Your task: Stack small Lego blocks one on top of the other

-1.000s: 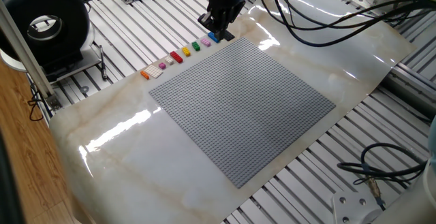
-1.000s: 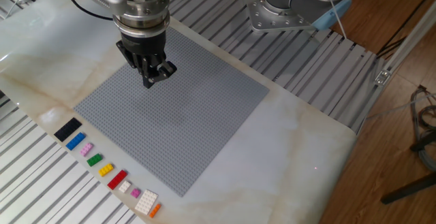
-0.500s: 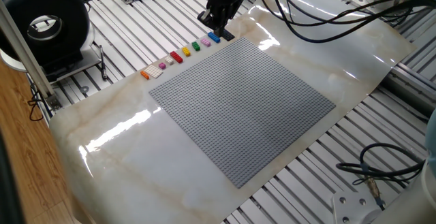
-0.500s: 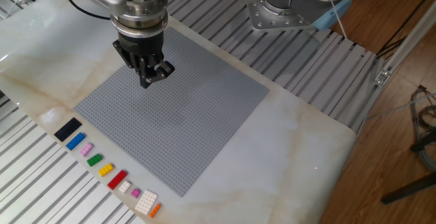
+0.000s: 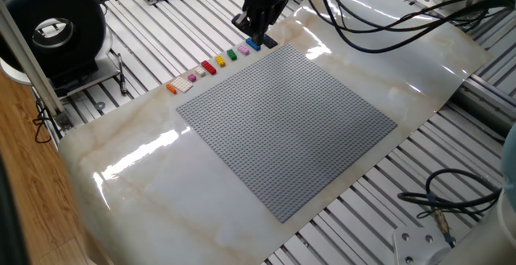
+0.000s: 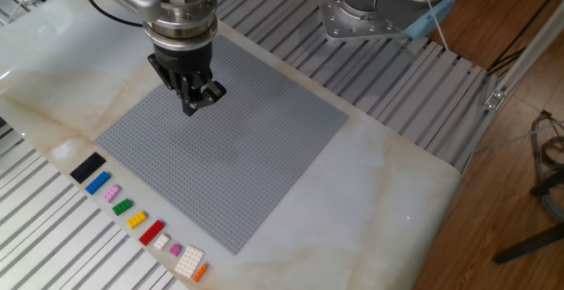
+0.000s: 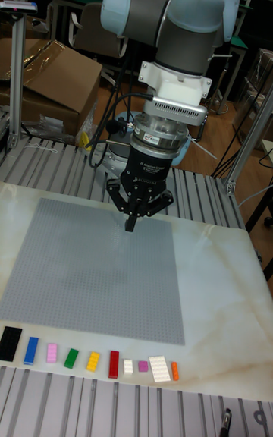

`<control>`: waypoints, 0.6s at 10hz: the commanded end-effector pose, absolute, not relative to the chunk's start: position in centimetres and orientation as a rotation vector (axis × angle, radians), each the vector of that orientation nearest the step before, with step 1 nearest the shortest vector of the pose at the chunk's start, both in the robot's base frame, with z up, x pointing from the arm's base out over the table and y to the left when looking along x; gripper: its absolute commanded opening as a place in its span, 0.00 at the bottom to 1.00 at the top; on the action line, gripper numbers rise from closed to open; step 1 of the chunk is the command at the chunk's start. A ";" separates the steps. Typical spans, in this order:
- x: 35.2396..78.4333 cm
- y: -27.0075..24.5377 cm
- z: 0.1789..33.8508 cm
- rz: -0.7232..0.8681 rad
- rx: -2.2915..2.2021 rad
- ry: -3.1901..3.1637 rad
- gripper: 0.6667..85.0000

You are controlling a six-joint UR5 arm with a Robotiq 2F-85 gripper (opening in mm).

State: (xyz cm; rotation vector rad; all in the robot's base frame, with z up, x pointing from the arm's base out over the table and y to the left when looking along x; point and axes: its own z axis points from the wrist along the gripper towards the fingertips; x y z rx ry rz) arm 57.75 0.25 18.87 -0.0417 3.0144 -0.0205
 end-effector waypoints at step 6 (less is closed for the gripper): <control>58.1 1.2 19.6 0.004 -0.035 3.025 0.00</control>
